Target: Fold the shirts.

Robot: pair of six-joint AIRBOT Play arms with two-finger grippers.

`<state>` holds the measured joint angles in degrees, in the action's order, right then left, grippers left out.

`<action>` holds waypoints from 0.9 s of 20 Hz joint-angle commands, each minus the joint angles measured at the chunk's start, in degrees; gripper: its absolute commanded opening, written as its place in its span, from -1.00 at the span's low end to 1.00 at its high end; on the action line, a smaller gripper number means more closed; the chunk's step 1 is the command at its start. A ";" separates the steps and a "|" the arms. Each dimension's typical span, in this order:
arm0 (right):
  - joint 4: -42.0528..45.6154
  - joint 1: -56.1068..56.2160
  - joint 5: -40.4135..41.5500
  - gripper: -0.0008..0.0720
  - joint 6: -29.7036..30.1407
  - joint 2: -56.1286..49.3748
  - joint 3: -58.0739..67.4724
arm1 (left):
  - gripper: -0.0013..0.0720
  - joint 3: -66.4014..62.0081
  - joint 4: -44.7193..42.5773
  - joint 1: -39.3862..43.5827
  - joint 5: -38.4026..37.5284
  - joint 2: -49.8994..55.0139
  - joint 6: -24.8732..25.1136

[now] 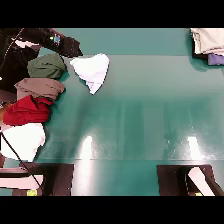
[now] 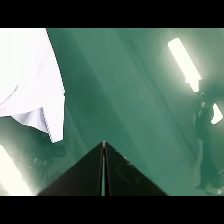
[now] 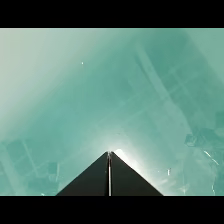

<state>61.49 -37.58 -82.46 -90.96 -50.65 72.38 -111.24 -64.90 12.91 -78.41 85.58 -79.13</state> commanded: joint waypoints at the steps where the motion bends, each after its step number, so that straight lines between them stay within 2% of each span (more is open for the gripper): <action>1: -0.07 0.04 0.02 -0.93 -0.02 -0.02 -0.02 | -0.89 0.04 0.00 0.02 -0.04 -0.02 0.02; 14: -0.04 0.04 -0.02 -0.93 -0.02 -0.09 -0.02 | -0.89 0.04 0.55 0.02 0.00 0.00 -0.02; 18: -0.55 0.04 4.72 -0.93 -0.07 -0.11 0.02 | -0.89 0.04 2.16 0.02 1.44 0.00 0.00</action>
<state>61.25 -37.58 -80.29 -90.96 -50.72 72.36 -111.22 -63.61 12.91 -78.35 85.58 -79.13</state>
